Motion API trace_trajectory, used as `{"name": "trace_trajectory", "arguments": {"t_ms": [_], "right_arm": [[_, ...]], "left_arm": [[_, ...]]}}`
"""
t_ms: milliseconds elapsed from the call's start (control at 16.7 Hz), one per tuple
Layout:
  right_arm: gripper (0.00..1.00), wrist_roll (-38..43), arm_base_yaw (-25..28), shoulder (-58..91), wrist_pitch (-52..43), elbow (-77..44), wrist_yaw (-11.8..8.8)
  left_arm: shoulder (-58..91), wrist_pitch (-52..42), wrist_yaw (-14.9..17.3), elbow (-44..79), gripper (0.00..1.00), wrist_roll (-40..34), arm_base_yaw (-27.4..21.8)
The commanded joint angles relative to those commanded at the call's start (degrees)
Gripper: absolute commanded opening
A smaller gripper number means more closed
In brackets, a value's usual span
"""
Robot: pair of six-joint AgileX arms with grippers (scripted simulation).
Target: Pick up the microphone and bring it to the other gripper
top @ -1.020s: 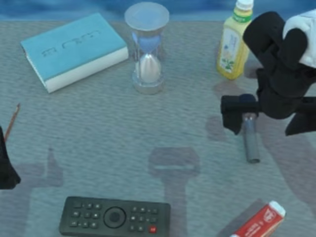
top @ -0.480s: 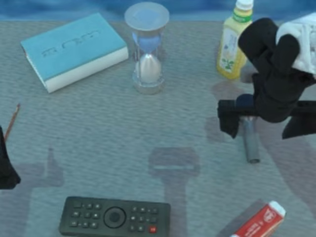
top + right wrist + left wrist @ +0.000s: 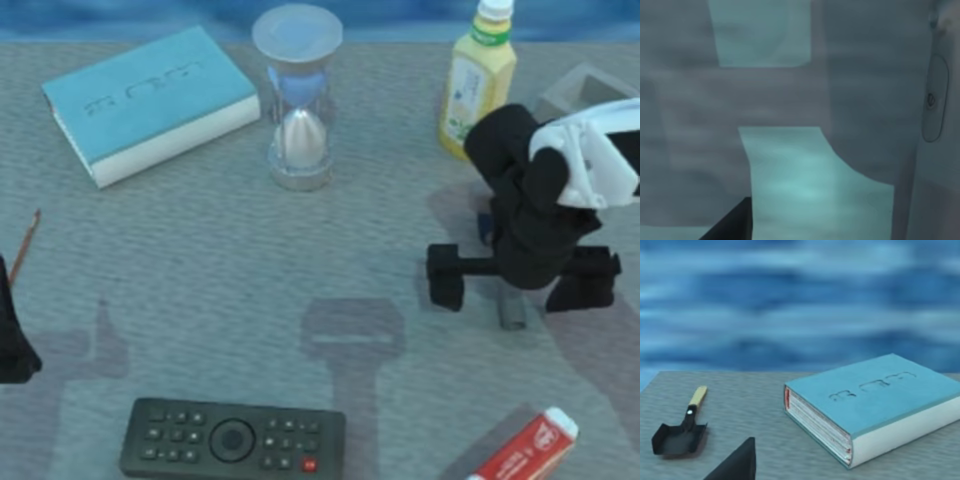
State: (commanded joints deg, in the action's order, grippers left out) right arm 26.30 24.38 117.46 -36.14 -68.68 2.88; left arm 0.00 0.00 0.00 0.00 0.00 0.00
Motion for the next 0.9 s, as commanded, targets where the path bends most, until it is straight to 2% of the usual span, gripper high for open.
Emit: {"name": "trace_trajectory", "arguments": {"t_ms": [240, 900], "right_arm": [[1.0, 0.0, 0.0, 0.3, 0.5, 0.3, 0.0], [0.17, 0.0, 0.0, 0.3, 0.5, 0.3, 0.0]], "left_arm": [[0.0, 0.0, 0.0, 0.0, 1.0, 0.0, 0.0], [0.0, 0.0, 0.0, 0.0, 1.0, 0.0, 0.0]]}}
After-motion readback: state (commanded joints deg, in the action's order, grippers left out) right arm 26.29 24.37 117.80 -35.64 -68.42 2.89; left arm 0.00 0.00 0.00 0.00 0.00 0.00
